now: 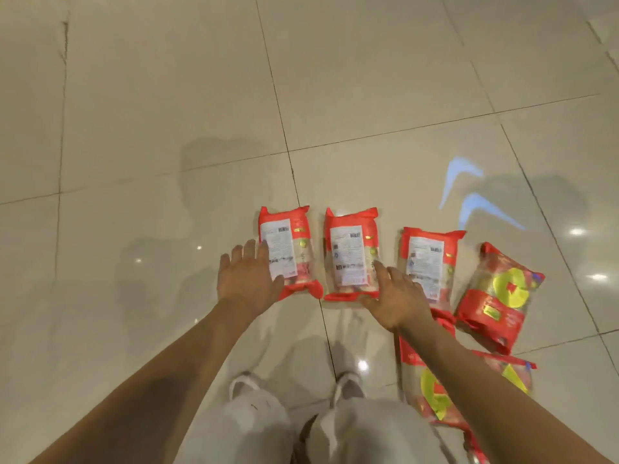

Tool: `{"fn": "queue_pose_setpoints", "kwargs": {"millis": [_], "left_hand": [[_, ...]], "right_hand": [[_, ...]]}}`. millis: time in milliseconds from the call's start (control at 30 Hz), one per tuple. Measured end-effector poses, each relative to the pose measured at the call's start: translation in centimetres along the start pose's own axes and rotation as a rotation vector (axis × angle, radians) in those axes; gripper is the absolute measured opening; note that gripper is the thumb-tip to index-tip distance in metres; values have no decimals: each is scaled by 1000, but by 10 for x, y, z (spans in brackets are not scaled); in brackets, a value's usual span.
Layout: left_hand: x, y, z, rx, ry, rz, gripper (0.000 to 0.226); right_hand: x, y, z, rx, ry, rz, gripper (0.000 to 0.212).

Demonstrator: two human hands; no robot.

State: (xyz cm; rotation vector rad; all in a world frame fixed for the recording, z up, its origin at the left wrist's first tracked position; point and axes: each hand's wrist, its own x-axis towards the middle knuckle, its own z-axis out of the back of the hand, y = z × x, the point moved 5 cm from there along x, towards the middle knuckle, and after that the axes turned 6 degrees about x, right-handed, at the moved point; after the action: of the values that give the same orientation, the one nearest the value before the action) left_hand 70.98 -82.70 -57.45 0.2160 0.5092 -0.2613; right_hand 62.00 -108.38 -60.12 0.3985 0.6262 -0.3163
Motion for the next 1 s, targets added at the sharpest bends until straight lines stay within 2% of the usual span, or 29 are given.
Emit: {"fn": "queue_pose_setpoints", "kwargs": {"millis": [67, 133, 233, 333, 400, 467, 600, 700, 767, 867, 1000], "left_hand": [[48, -4, -56, -24, 44, 49, 79], [93, -2, -112, -189, 82, 133, 80], [147, 3, -188, -655, 135, 317, 91], [180, 2, -252, -1132, 179, 446, 102], [195, 1, -288, -1326, 193, 499, 112], [199, -4, -308, -1434, 201, 517, 104], [149, -7, -243, -1408, 162, 582, 75], [92, 19, -179, -1384, 60, 616, 65], [42, 49, -122, -1401, -25, 621, 64], [-51, 102, -17, -1478, -151, 615, 74], [-221, 173, 145, -1560, -378, 704, 62]], "right_hand": [[59, -20, -39, 58, 13, -41, 83], [111, -42, -71, 216, 0, -121, 86], [175, -73, -111, 513, -45, -236, 95], [217, -97, -143, 767, -107, -223, 87], [228, -106, -156, 902, -138, -232, 86], [225, -108, -164, 1014, -124, -257, 76], [187, -89, -153, 1047, -177, -286, 71], [132, -46, -103, 1030, -179, -221, 76], [91, -10, -50, 1016, -197, -151, 74], [11, 62, 55, 1057, -181, -22, 76], [-128, 188, 206, 1047, -156, 220, 76]]}}
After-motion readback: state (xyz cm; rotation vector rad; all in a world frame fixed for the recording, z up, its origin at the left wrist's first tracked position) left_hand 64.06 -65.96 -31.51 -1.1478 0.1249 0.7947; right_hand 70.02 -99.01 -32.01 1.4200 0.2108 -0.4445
